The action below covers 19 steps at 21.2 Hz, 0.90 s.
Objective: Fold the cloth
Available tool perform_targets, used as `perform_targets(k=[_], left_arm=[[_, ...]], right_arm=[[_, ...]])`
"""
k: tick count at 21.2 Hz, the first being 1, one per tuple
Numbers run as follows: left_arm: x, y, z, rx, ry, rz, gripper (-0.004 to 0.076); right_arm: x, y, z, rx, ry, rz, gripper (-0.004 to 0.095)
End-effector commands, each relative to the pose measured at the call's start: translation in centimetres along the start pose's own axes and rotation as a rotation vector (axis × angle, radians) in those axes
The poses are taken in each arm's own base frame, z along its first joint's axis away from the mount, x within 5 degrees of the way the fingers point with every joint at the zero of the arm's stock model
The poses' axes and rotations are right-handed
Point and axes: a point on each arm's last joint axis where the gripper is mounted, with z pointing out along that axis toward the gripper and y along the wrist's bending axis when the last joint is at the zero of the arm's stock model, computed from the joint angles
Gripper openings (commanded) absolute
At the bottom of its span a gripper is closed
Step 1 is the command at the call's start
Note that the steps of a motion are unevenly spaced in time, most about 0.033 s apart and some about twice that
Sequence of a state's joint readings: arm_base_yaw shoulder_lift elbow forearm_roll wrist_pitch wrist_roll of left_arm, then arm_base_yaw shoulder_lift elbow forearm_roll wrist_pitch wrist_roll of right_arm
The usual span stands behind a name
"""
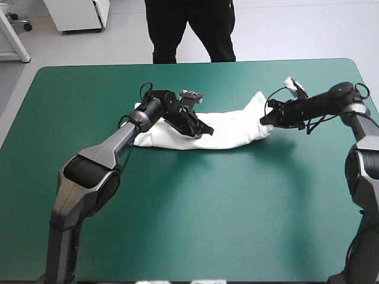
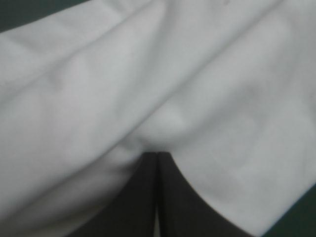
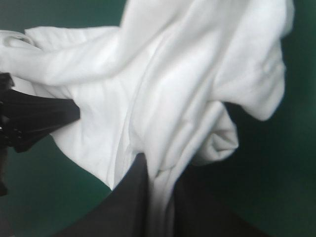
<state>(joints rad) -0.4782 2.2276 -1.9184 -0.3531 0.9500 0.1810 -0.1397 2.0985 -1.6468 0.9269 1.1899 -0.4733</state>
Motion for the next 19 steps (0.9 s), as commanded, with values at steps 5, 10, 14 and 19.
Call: perform_targets(k=[5, 10, 14, 19], left_arm=[[-0.4, -0.5, -2.5, -0.024, -0.015, 0.014, -0.0009], [-0.5, -0.6, -2.6, -0.023, -0.026, 0.014, -0.0009], [-1.9, -0.9, -7.5, -0.125, -0.104, 0.064, -0.0009], [-1.7, -2.7, -17.6, -0.251, -0.212, 0.116, -0.0009]], right_arm=[[-0.5, 9.3, -7.6, -0.088, -0.174, -0.187, -0.0017], [0.1, 10.7, -9.0, -0.087, -0.204, -0.221, -0.0017], [0.1, 11.0, -8.7, -0.092, -0.198, -0.232, -0.0016], [0.5, 14.0, -6.9, -0.127, -0.169, -0.317, -0.0017]])
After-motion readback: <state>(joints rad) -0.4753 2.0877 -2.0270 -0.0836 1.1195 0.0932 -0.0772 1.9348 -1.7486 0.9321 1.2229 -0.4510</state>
